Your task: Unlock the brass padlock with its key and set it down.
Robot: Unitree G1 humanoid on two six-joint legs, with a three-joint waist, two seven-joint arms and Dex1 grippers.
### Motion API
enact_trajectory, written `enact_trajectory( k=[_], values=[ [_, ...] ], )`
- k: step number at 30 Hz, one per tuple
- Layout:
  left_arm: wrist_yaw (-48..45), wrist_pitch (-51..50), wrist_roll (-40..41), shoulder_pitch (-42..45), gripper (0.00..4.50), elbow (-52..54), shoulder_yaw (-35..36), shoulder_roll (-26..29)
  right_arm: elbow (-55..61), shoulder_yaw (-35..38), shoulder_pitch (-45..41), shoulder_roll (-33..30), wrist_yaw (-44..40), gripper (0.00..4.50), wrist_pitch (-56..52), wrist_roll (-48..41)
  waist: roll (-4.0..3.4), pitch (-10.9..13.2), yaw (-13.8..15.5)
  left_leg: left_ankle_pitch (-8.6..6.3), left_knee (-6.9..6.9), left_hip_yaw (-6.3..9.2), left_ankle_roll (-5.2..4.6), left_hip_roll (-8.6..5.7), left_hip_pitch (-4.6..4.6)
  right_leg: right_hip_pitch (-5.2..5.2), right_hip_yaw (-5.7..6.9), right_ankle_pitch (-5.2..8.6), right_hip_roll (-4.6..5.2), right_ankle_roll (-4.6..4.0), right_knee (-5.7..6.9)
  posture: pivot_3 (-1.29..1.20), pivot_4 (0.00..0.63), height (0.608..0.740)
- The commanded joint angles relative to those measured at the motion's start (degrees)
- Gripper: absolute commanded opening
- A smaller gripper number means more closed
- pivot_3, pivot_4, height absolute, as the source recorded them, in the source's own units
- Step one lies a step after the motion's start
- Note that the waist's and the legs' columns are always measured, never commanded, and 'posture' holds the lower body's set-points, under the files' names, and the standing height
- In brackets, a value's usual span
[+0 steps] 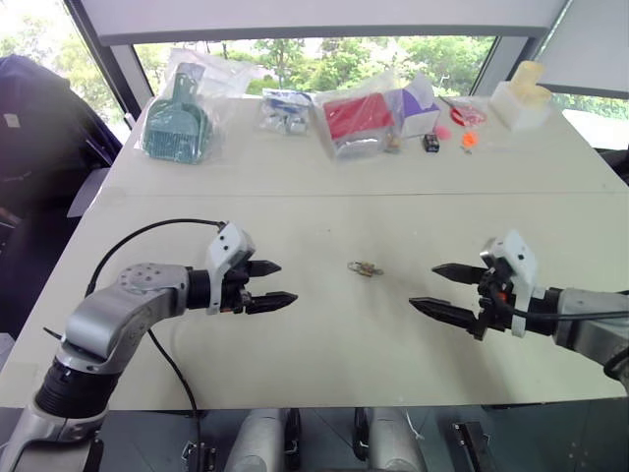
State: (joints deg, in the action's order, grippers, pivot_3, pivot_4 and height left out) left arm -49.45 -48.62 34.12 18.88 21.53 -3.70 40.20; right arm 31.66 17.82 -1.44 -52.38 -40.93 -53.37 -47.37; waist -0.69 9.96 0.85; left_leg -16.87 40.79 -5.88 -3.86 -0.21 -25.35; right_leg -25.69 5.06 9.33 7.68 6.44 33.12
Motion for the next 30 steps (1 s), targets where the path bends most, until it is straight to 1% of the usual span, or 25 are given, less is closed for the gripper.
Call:
enact_trajectory(
  k=[1,5,9,13,15,16,19,22,25,27,30],
  values=[
    [1.42,1.60,-0.52,1.31,3.75,0.58,0.63,-1.36,0.14,0.20,-0.63,-0.17,-0.63,4.47,1.05,0.33,0.00,0.00,0.01,0.00,0.00,0.00,0.00,0.00,0.00,0.00,0.00,0.00,0.00,0.00,0.00,0.00,0.150,0.735],
    [2.29,1.48,-0.42,1.78,3.75,0.14,1.09,-2.27,0.23,0.01,-0.65,0.05,-0.51,4.47,1.11,0.31,0.01,0.00,-0.04,0.01,0.00,0.00,-0.01,0.00,0.00,0.01,0.00,0.00,0.00,0.00,0.00,0.00,0.150,0.735],
    [1.83,1.69,-0.89,1.52,3.75,0.07,0.50,-1.51,0.39,-0.34,-0.69,0.40,-0.22,4.47,1.16,0.41,0.01,0.00,-0.05,0.02,0.00,0.00,0.00,0.00,0.00,0.00,0.00,0.00,-0.01,0.00,0.01,0.00,0.150,0.735],
    [2.96,4.14,-4.62,1.83,3.75,-0.67,-0.93,-1.13,0.24,-0.69,-0.85,0.72,0.07,4.47,1.31,0.61,0.01,0.00,0.02,0.02,0.00,0.00,0.00,0.00,0.00,0.01,0.00,0.00,0.00,0.00,0.00,0.00,0.150,0.735],
    [4.67,3.86,-6.87,3.55,3.75,-2.19,-1.46,-1.14,-0.02,-0.78,-0.95,0.84,0.37,4.47,0.52,0.33,0.01,0.00,0.09,0.02,0.00,0.00,0.01,-0.01,0.00,0.01,0.00,0.00,0.00,0.00,0.01,0.00,0.150,0.735],
    [4.14,4.25,-7.47,4.35,3.75,-2.79,-1.76,-0.67,-0.22,-0.82,-1.20,0.79,0.80,4.47,-0.54,-0.08,0.01,0.00,0.07,0.02,0.00,0.00,0.01,-0.01,0.00,0.01,0.00,0.00,0.00,0.00,0.01,0.00,0.150,0.735],
    [-2.23,6.39,-7.62,8.21,3.75,-5.90,-2.53,2.00,-0.91,-1.50,-3.91,0.29,2.03,4.47,-4.21,-1.48,0.02,0.01,-0.06,0.02,0.00,0.00,0.01,0.00,-0.02,-0.03,0.00,-0.01,0.00,-0.01,0.01,0.00,0.150,0.735],
    [-8.06,10.77,-11.10,15.12,3.75,-13.33,-5.86,3.64,-1.67,-2.32,-6.07,0.35,2.95,4.47,-5.54,-1.02,0.01,0.00,0.21,0.04,0.00,-0.01,0.04,0.00,-0.04,-0.08,0.00,-0.01,-0.01,-0.01,0.03,0.00,0.150,0.735],
    [-12.97,15.74,-14.81,24.48,3.75,-25.51,-9.59,1.20,-1.90,-3.00,-6.95,1.15,3.49,4.47,-5.52,-0.50,0.01,0.01,0.81,0.07,0.01,-0.02,-0.02,-0.02,-0.04,-0.06,0.01,-0.01,0.00,-0.01,0.02,0.00,0.150,0.735],
    [-18.11,21.06,-18.40,31.39,3.75,-33.34,-13.96,-2.01,-0.79,-3.00,-6.23,2.51,4.68,4.47,-5.06,-0.48,0.03,0.01,1.46,0.10,0.02,-0.06,-0.09,-0.03,-0.05,-0.05,0.01,-0.01,0.00,-0.01,0.01,0.00,0.150,0.735],
    [-24.05,28.62,-22.39,38.77,3.75,-43.38,-18.02,-7.57,1.02,-2.77,-4.74,4.25,5.95,4.47,-4.44,-0.44,0.03,0.01,1.72,0.12,0.03,-0.07,-0.14,-0.04,-0.13,-0.06,0.02,-0.01,0.01,-0.01,-0.03,0.00,0.150,0.735]
  ],
)
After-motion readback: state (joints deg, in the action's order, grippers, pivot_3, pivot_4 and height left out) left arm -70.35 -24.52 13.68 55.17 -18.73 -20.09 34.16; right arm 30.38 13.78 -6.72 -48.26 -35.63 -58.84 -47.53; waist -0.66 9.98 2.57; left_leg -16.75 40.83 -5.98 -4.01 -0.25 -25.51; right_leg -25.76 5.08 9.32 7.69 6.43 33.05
